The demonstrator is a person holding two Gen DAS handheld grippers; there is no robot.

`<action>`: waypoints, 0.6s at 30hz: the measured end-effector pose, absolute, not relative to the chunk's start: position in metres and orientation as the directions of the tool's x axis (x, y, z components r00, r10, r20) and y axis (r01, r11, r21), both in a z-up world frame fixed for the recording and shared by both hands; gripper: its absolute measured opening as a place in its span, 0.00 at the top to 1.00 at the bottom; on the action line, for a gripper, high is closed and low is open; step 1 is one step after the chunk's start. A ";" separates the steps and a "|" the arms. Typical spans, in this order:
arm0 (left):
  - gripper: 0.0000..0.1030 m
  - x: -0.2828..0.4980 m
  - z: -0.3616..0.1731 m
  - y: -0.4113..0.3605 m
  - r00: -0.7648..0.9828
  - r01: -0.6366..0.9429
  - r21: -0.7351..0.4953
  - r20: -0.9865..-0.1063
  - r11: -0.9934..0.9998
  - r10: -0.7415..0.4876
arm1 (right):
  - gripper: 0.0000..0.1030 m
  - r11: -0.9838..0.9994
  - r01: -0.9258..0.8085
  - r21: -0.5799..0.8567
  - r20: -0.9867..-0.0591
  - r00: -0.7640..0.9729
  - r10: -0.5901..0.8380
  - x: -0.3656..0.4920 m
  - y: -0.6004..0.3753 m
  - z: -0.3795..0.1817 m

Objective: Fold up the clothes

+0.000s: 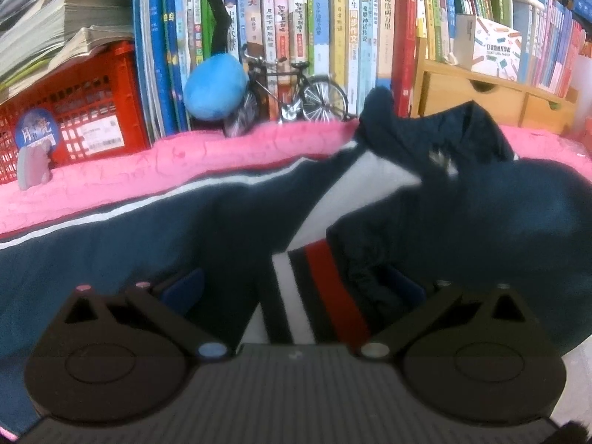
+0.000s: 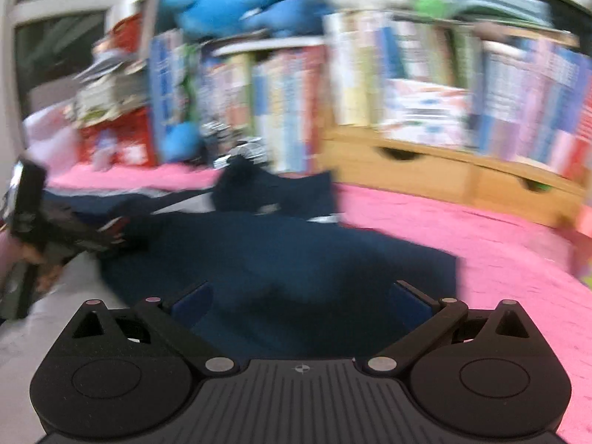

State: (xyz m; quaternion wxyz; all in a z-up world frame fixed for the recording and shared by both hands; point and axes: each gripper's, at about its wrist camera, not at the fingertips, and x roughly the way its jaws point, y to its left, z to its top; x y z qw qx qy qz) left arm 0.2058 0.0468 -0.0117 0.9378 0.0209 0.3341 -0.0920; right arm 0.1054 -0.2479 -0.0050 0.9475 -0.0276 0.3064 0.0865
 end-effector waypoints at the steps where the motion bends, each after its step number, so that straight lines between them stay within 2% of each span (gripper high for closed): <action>1: 0.01 0.201 -0.008 0.051 0.758 0.186 -0.052 -0.628 0.981 -0.177 | 0.00 0.978 -0.209 -0.003 -0.581 0.796 0.168 0.107 -0.235 -0.006; 5: 0.01 0.177 0.013 0.083 0.773 0.195 -0.170 -0.579 0.966 -0.258 | 0.00 0.956 -0.293 0.000 -0.600 0.765 0.235 0.121 -0.194 -0.020; 7: 0.01 0.162 0.026 0.108 0.806 0.158 -0.198 -0.541 0.967 -0.242 | 0.00 0.946 -0.325 -0.009 -0.615 0.747 0.251 0.128 -0.175 -0.028; 9: 0.01 0.151 0.036 0.142 0.847 0.072 -0.210 -0.503 0.975 -0.171 | 0.00 0.936 -0.350 -0.025 -0.630 0.732 0.257 0.134 -0.161 -0.037; 12: 0.01 0.144 0.037 0.206 0.882 -0.125 -0.201 -0.472 0.972 0.016 | 0.00 0.931 -0.364 0.003 -0.658 0.701 0.276 0.141 -0.157 -0.055; 15: 0.01 0.136 0.030 0.261 0.849 -0.324 -0.186 -0.489 0.928 0.198 | 0.00 0.934 -0.356 0.024 -0.658 0.698 0.283 0.142 -0.161 -0.063; 18: 0.01 0.129 0.019 0.299 0.804 -0.458 -0.191 -0.505 0.868 0.314 | 0.00 0.935 -0.355 0.028 -0.648 0.705 0.287 0.141 -0.162 -0.065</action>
